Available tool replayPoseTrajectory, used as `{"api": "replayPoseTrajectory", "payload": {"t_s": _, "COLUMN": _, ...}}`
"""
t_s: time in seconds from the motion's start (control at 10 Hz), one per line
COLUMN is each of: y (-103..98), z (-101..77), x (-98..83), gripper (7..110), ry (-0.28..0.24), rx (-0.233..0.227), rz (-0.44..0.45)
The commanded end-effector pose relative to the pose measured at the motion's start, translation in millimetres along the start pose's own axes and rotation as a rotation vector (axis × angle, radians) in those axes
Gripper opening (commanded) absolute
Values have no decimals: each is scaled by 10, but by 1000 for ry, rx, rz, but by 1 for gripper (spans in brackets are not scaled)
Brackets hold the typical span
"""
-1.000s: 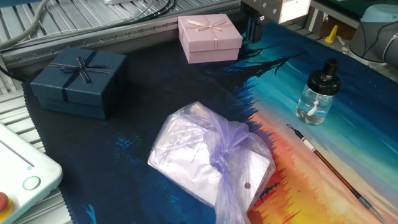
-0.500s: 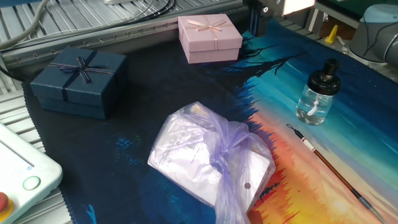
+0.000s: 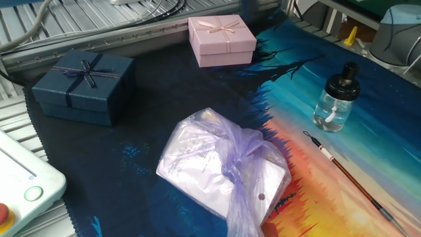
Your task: Pick up a bag of things
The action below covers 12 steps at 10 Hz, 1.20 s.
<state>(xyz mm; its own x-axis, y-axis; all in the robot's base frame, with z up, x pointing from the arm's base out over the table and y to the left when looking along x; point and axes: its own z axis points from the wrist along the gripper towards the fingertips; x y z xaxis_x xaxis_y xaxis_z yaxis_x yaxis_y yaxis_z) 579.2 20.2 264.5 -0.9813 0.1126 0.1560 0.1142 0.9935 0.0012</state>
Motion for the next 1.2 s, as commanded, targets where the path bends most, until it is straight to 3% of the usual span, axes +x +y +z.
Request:
{"api": "replayPoseTrajectory", "payload": {"t_s": 0.0, "y": -249, "z": -736, "x": -355, "gripper": 7, "ry": 71, "rx": -27, "rz": -64}}
{"api": "replayPoseTrajectory", "payload": {"t_s": 0.1, "y": -320, "z": -770, "x": -424, "gripper": 7, "ry": 42, "rx": -9, "rz": -56}}
{"api": "replayPoseTrajectory", "payload": {"t_s": 0.2, "y": -287, "z": -771, "x": -606, "gripper": 7, "ry": -31, "rx": -20, "rz": -52}}
{"api": "replayPoseTrajectory", "payload": {"t_s": 0.3, "y": -268, "z": -764, "x": -693, "gripper": 7, "ry": -65, "rx": -25, "rz": -46}}
{"api": "replayPoseTrajectory", "payload": {"t_s": 0.6, "y": -273, "z": -739, "x": -667, "gripper": 7, "ry": -54, "rx": -28, "rz": -44}}
{"api": "replayPoseTrajectory", "payload": {"t_s": 0.8, "y": -191, "z": -657, "x": -770, "gripper": 7, "ry": -101, "rx": -69, "rz": -55}}
{"api": "replayPoseTrajectory", "payload": {"t_s": 1.0, "y": -250, "z": -459, "x": -578, "gripper": 7, "ry": -65, "rx": 4, "rz": 8}}
{"api": "replayPoseTrajectory", "payload": {"t_s": 1.1, "y": -247, "z": -402, "x": -536, "gripper": 7, "ry": -64, "rx": 10, "rz": 17}}
